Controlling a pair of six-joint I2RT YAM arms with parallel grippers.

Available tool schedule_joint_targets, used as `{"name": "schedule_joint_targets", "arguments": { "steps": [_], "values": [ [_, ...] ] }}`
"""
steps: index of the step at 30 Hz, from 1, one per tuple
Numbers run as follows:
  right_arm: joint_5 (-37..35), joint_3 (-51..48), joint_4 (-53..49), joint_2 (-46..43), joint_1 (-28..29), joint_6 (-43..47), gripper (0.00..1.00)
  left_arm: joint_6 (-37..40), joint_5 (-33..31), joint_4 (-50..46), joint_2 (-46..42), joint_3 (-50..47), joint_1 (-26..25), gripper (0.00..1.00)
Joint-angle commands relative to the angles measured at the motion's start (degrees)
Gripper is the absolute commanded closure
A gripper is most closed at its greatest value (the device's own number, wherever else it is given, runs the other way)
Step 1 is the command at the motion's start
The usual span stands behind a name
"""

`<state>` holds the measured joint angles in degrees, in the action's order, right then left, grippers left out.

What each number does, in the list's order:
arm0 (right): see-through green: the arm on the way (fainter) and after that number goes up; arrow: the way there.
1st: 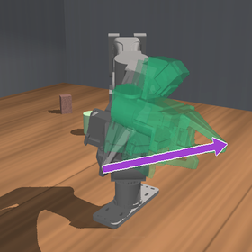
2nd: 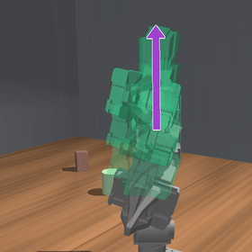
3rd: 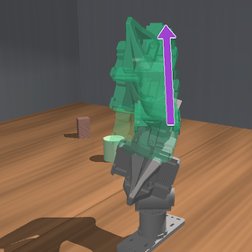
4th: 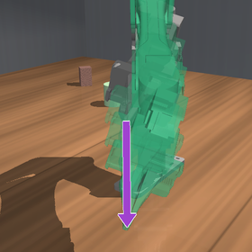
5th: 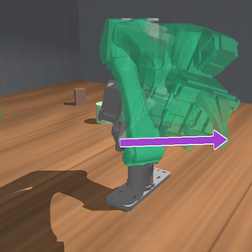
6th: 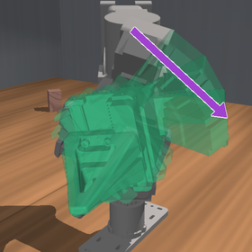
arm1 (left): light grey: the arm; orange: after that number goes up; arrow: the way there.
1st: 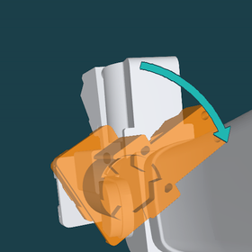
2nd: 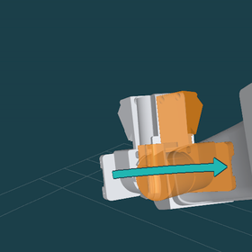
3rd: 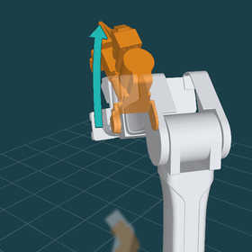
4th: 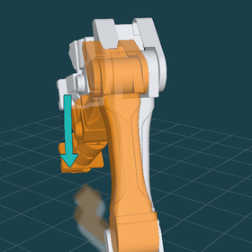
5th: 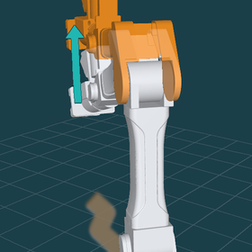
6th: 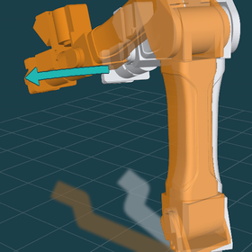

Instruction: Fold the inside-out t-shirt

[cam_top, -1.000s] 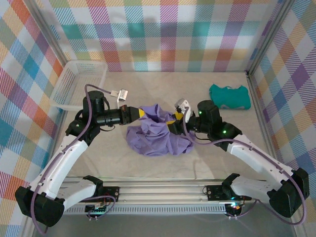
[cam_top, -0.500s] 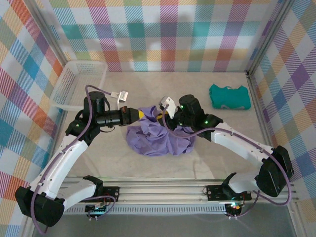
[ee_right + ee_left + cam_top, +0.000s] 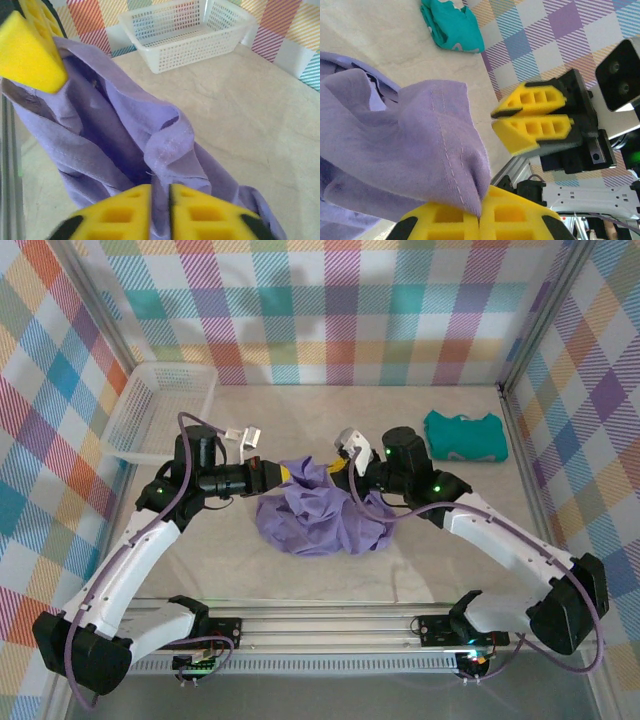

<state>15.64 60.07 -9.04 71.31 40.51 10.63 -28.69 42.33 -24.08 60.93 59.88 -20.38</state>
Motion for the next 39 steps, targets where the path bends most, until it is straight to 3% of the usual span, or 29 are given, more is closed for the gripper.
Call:
{"name": "schedule_joint_targets", "arguments": {
  "steps": [1, 8, 12, 14, 17, 19, 21, 31, 36, 39],
  "values": [
    [-0.7, 2.3, -1.9, 3.0, 1.6, 3.6, 0.62, 1.3, 0.4, -0.4, -0.5, 1.8, -0.2, 1.00],
    [-2.8, 7.4, -1.8, 10.3, 3.3, 5.8, 0.42, 1.0, 0.8, -0.3, -0.7, 1.7, -0.3, 1.00],
    [-4.1, 8.8, -2.4, 13.2, 3.6, 6.0, 0.40, 1.0, 1.0, -0.4, -0.8, 1.9, -0.2, 1.00],
    [-4.8, 9.4, -2.3, 14.0, 3.7, 5.9, 0.47, 1.0, 1.0, -0.5, -0.9, 1.9, -0.3, 1.00],
    [-6.1, 8.9, -0.7, 13.2, 3.6, 5.0, 0.79, 1.4, -0.1, -1.3, -0.9, 2.0, -0.3, 1.00],
    [-6.0, 7.7, -0.5, 11.0, 3.4, 4.5, 0.91, 1.7, -2.1, -2.3, -1.0, 2.2, -0.2, 1.00],
    [-1.7, 6.5, -0.8, 8.4, 2.1, 2.7, 0.97, 1.9, -4.2, -3.2, -0.9, 2.3, -0.2, 1.00],
    [34.9, 3.6, 0.8, 3.2, -9.8, -12.9, 0.99, 4.1, -14.0, -7.4, 0.9, 3.3, 0.1, 1.00],
    [44.6, 3.2, 4.4, 3.6, -14.7, -20.3, 0.98, 7.2, -21.2, -10.7, 2.0, 4.0, 0.6, 1.00],
    [45.5, 2.7, 5.3, 3.6, -16.5, -23.3, 0.99, 8.3, -29.4, -14.4, 2.2, 4.4, 0.8, 1.00]
  ]
}}
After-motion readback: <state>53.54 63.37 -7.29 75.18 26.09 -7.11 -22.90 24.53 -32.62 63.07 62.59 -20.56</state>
